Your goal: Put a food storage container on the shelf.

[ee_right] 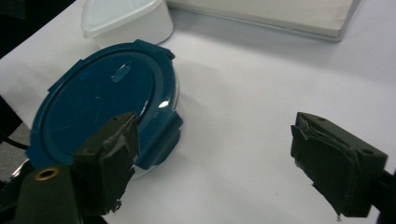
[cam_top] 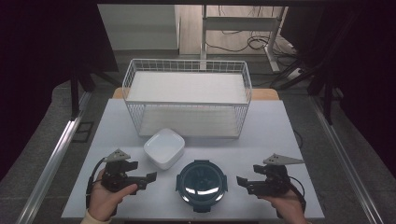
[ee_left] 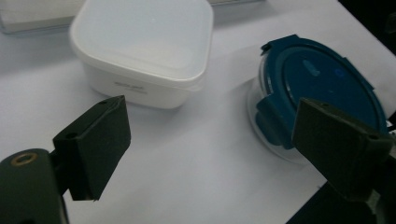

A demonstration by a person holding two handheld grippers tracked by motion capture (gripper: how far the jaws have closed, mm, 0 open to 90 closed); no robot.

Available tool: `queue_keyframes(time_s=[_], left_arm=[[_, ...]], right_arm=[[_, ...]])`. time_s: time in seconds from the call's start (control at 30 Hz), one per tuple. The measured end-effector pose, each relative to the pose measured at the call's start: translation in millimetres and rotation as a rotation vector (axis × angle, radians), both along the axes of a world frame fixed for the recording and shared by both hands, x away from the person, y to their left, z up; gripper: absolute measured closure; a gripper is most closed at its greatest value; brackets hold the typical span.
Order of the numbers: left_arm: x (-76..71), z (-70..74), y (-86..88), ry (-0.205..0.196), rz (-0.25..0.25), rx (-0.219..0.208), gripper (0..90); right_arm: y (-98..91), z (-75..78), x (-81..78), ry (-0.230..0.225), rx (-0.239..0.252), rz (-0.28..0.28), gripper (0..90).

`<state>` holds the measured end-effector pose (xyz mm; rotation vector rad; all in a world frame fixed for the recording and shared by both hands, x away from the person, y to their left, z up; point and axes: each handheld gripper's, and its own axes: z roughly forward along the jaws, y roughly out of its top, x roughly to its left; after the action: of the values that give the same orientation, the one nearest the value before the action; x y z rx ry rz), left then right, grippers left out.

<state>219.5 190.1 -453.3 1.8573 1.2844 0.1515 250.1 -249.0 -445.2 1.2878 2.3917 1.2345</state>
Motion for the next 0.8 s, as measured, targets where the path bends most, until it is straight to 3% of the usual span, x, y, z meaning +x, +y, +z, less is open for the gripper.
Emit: queue_keyframes(time_s=[0.47, 0.8], left_arm=[[-0.8, -5.1, -16.7, 0.042, -0.042, -0.072, 13.3], [3.3, -17.5, -35.9, 0.102, -0.080, -0.119, 15.0]], right_arm=[[5.7, -2.7, -0.7, 0.047, 0.033, 0.023, 13.2], [19.0, -10.0, -0.3, 0.095, 0.053, 0.048, 10.3]])
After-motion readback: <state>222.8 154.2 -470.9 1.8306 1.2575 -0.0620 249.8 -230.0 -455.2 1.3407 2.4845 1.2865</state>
